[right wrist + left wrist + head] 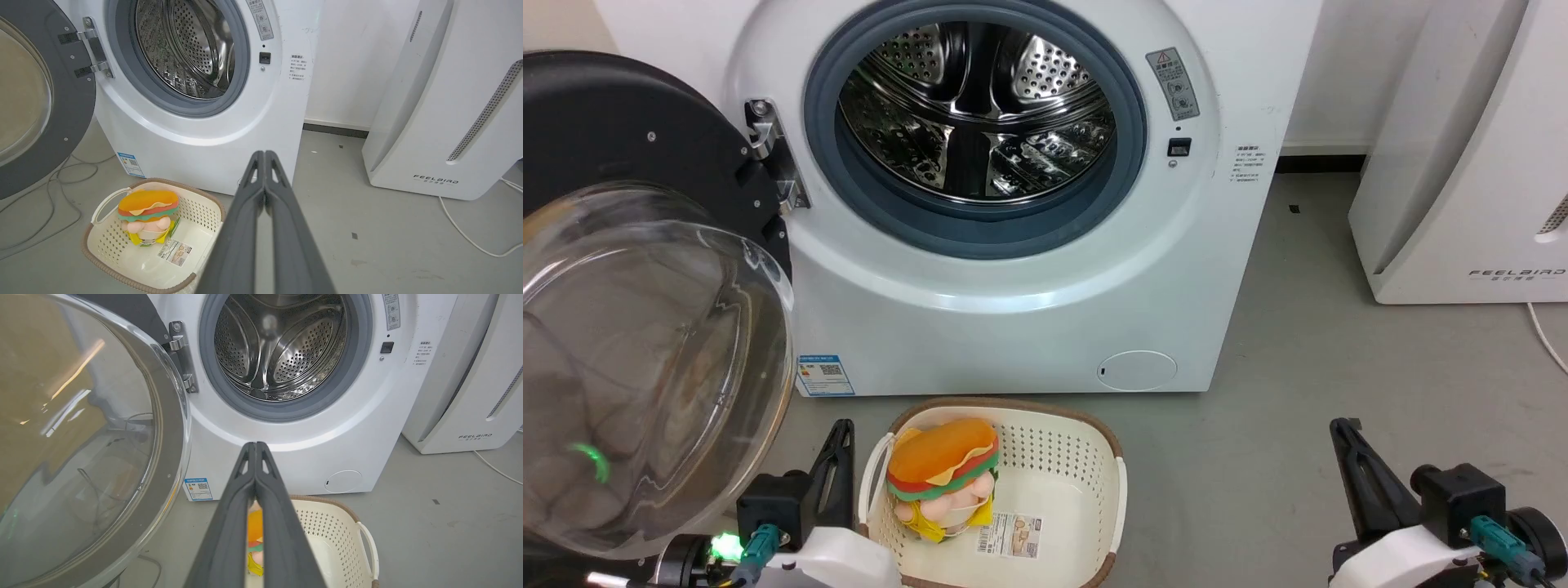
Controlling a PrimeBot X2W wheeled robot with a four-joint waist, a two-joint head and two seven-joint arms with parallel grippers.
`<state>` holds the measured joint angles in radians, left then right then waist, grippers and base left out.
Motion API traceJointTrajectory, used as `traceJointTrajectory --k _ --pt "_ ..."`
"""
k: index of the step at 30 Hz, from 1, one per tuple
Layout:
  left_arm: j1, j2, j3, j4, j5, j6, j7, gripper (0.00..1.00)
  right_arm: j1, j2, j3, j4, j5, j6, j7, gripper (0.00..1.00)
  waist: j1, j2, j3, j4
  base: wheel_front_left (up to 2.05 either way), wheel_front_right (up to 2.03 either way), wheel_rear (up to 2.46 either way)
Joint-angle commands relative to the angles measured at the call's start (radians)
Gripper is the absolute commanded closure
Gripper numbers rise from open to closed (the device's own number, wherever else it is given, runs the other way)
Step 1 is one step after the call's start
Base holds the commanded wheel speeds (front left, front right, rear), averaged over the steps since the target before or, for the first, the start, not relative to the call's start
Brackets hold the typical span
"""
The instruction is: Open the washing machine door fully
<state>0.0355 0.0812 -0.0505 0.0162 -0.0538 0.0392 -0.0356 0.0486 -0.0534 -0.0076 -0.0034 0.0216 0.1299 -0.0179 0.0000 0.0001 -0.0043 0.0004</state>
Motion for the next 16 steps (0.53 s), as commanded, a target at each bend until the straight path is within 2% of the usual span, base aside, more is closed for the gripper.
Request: traceJointTrajectory --k 1,16 --pt "-0.020 -0.005 0.010 -0.006 0.014 -0.008 0.005 1.00 -0.025 0.003 0.003 0.002 -0.009 0.001 0.005 1.00 0.0000 -0.0001 0.000 0.000 0.00 0.00 0.00" --pt "-0.032 -0.025 0.041 -0.014 0.044 -0.032 0.028 1.00 -0.043 0.003 0.006 0.003 -0.019 0.001 0.015 1.00 0.0000 -0.0001 0.003 0.000 0.00 0.00 0.00"
